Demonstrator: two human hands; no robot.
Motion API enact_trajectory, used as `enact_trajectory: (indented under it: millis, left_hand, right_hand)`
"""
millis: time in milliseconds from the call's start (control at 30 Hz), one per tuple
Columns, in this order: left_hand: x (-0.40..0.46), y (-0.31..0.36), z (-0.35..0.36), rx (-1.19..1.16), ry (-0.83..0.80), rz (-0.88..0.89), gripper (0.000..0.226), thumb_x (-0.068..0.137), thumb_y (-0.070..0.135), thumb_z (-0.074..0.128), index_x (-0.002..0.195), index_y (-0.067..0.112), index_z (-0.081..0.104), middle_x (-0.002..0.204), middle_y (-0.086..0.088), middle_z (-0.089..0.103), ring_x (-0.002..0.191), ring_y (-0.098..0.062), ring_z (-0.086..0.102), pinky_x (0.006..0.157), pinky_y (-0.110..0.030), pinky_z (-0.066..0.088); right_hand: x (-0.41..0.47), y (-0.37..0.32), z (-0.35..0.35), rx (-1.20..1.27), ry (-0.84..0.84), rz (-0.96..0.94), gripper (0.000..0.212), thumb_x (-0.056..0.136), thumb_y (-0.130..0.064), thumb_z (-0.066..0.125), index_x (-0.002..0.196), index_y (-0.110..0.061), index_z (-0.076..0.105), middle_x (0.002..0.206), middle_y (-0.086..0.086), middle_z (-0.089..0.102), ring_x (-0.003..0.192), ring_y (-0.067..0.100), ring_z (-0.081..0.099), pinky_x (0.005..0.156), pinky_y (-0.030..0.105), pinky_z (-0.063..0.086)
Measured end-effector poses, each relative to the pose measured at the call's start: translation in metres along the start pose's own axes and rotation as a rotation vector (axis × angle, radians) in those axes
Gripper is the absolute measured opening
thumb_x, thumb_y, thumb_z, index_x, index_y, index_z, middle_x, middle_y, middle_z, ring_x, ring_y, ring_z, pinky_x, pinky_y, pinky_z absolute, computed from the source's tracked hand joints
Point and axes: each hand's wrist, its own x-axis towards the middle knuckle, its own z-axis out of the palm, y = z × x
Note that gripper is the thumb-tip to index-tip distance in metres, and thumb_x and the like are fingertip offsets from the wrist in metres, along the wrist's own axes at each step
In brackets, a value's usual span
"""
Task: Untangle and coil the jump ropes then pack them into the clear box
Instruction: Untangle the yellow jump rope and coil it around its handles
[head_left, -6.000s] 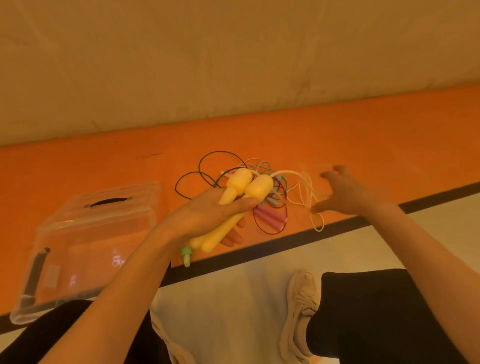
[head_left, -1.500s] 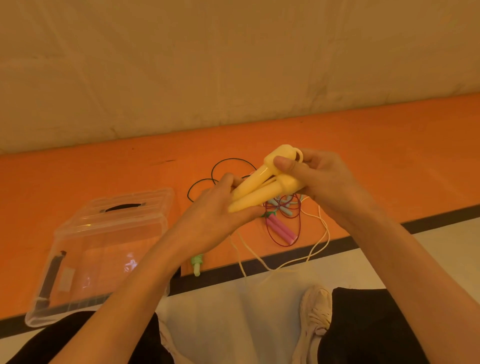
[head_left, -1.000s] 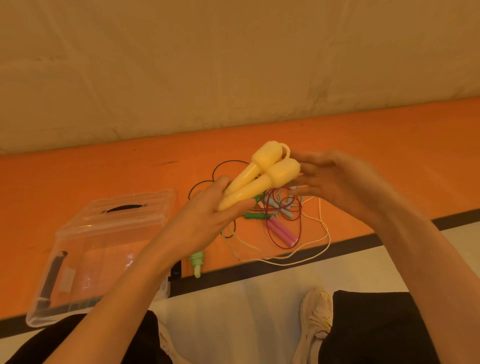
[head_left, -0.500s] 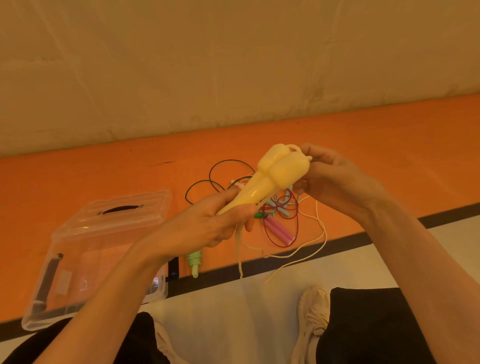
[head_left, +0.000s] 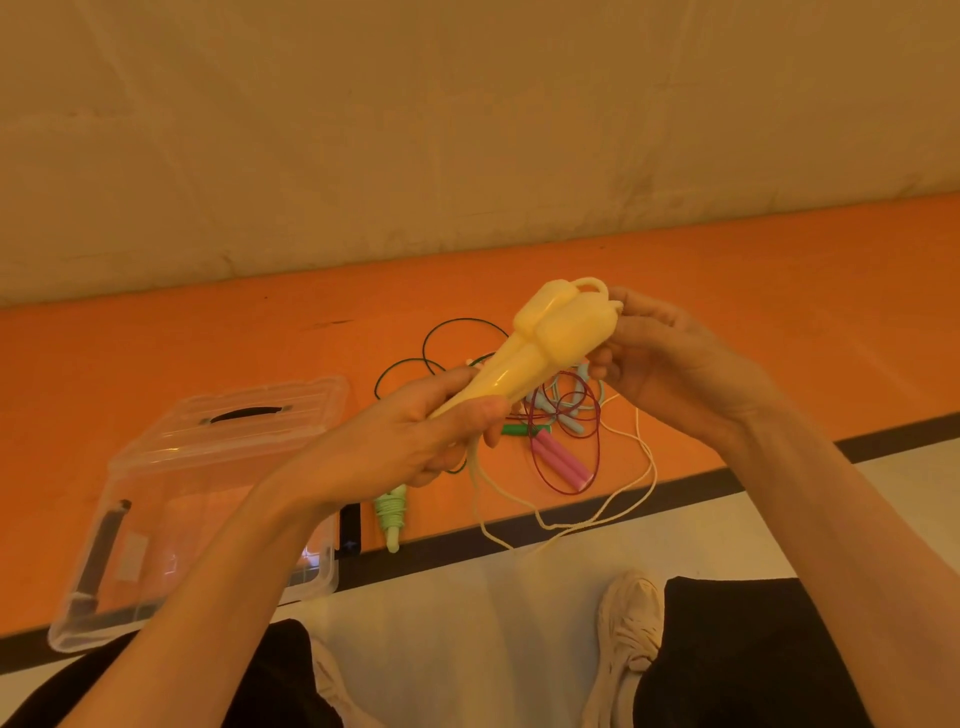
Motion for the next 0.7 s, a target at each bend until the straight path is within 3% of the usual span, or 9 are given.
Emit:
enact_trajectory:
  millis: [133, 267, 367, 500, 600, 700]
  left_hand:
    - [-0.003, 0.001, -0.001, -0.002, 0.021, -0.008, 0.032, 0.097, 0.037, 0.047, 0.092, 0.006, 0.053, 0.053, 0.008, 0.031, 0.044, -0.004, 0.026, 0.043, -0.023, 0.019]
    - [-0.004, -0.004, -0.001, 0.26, 0.153, -0.006, 0.033, 0.086, 0.05, 0.052, 0.103, 0.022, 0.055, 0.063, 0.017, 0.054, 0.052, -0.001, 0.046, 0.049, -0.012, 0.035]
    - [-0.005, -0.009, 0.0, 0.501, 0.26, -0.021, 0.041, 0.08, 0.057, 0.048, 0.11, 0.028, 0.051, 0.069, 0.013, 0.054, 0.061, 0.002, 0.05, 0.055, -0.014, 0.038]
    - [-0.003, -0.015, 0.001, 0.672, 0.295, -0.022, 0.044, 0.083, 0.059, 0.045, 0.113, 0.027, 0.047, 0.072, 0.009, 0.049, 0.064, 0.001, 0.048, 0.056, -0.017, 0.038]
    - [-0.002, -0.018, -0.002, 0.753, 0.296, -0.018, 0.05, 0.08, 0.065, 0.039, 0.112, 0.027, 0.044, 0.074, 0.008, 0.049, 0.063, -0.005, 0.047, 0.055, -0.021, 0.035]
    - [-0.002, -0.017, -0.002, 0.761, 0.28, -0.021, 0.045, 0.081, 0.064, 0.04, 0.108, 0.029, 0.042, 0.073, 0.008, 0.049, 0.062, -0.006, 0.047, 0.054, -0.022, 0.035]
  right_hand:
    - [-0.001, -0.003, 0.001, -0.041, -0.014, 0.011, 0.023, 0.064, -0.022, 0.081, 0.085, -0.013, 0.075, 0.072, 0.0, 0.065, 0.062, 0.008, 0.058, 0.061, 0.02, 0.052]
    - [0.0, -0.001, 0.002, -0.36, 0.193, -0.03, 0.003, 0.08, -0.005, 0.069, 0.082, -0.007, 0.069, 0.067, 0.005, 0.068, 0.06, 0.013, 0.064, 0.055, 0.021, 0.052]
    - [0.002, 0.005, 0.005, -0.582, 0.33, -0.007, 0.008, 0.089, 0.005, 0.057, 0.093, 0.001, 0.062, 0.067, 0.007, 0.071, 0.059, 0.016, 0.068, 0.054, 0.022, 0.055]
    - [0.001, 0.005, 0.012, -0.763, 0.323, -0.032, 0.025, 0.092, 0.006, 0.053, 0.097, -0.012, 0.07, 0.078, 0.015, 0.072, 0.061, 0.014, 0.068, 0.059, 0.021, 0.057]
    - [0.002, 0.008, 0.015, -0.782, 0.324, -0.041, 0.034, 0.094, 0.007, 0.049, 0.089, -0.019, 0.069, 0.07, 0.007, 0.071, 0.057, 0.009, 0.066, 0.057, 0.017, 0.055]
    - [0.0, 0.008, 0.014, -0.716, 0.327, 0.024, 0.029, 0.094, 0.005, 0.049, 0.086, -0.015, 0.069, 0.065, 0.001, 0.072, 0.061, 0.014, 0.069, 0.06, 0.024, 0.058]
